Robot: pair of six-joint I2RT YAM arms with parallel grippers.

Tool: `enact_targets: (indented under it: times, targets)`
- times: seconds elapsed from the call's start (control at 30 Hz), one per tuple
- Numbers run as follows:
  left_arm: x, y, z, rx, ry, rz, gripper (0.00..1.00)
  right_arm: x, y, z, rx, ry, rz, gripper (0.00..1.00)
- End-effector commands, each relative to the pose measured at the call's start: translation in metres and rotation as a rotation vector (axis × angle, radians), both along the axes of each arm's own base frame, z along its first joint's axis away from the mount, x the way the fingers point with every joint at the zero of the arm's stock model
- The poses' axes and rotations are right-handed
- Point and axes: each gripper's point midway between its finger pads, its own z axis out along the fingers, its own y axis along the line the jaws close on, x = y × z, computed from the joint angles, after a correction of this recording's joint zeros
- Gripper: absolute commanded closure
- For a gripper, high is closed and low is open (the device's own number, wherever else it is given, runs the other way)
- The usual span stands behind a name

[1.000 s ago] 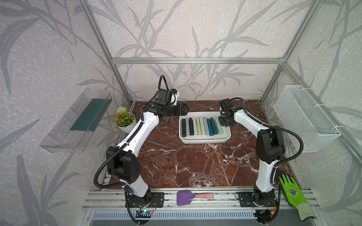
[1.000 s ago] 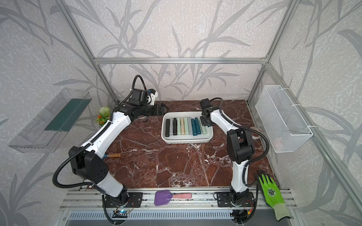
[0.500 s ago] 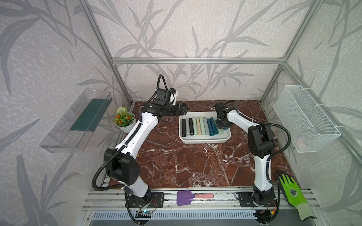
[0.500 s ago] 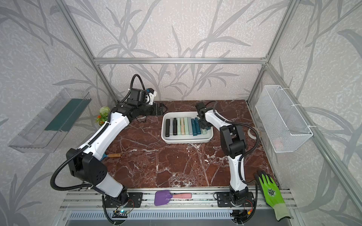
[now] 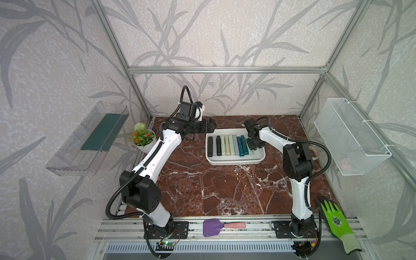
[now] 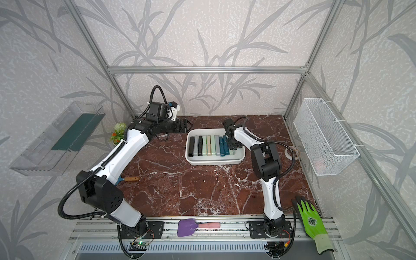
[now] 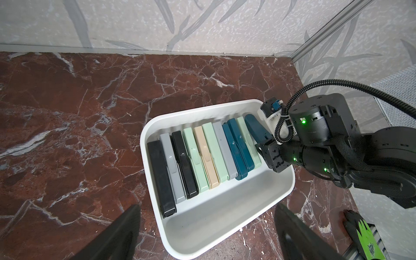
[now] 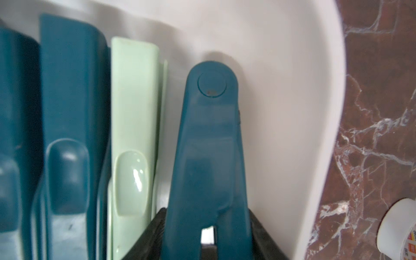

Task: Put the pruning pliers into the storage box
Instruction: Place the pruning pliers in the storage box.

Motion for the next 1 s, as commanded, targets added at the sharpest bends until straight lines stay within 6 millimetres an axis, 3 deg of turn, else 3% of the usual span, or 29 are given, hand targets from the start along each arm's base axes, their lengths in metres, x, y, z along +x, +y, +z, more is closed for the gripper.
enact_targets:
  times: [0.0,0.1,0.3,0.4,0.47,0.53,0.7,0.97]
  targets:
    - [-0.0077,0.0040,0.0056,0.012,-0.010,-0.005,0.08,-0.0035,-0.0113,0.0210,-0.019,-0.017,-0.019,0.43]
    - [-0.0078,0.0037,0.0047,0.010,-0.009,-0.006,0.08,-0.0028,-0.0118,0.0216,-0.020,-0.017,-0.019,0.46]
    - [-0.0079,0.0035,0.0045,0.010,-0.009,-0.008,0.08,-0.0045,-0.0110,0.0165,-0.016,-0.003,-0.020,0.80]
    - [-0.0082,0.0036,0.0055,0.009,-0.011,-0.008,0.08,-0.0054,-0.0114,0.0151,-0.018,0.001,-0.022,0.90]
    - [-0.0077,0.0031,0.0051,0.008,-0.011,-0.009,0.08,-0.0053,-0.0113,0.0166,-0.016,-0.002,-0.023,0.87]
    - [-0.0078,0.0029,0.0055,0.007,-0.011,-0.010,0.08,-0.0059,-0.0114,0.0182,-0.015,-0.004,-0.022,0.73]
    - [-0.0072,0.0019,0.0043,0.004,-0.007,-0.013,0.08,-0.0080,-0.0112,0.0187,-0.008,-0.010,-0.022,0.56]
    - [-0.0069,0.0000,0.0031,0.000,-0.002,-0.022,0.08,-0.0114,-0.0081,0.0174,0.023,-0.008,-0.029,0.50]
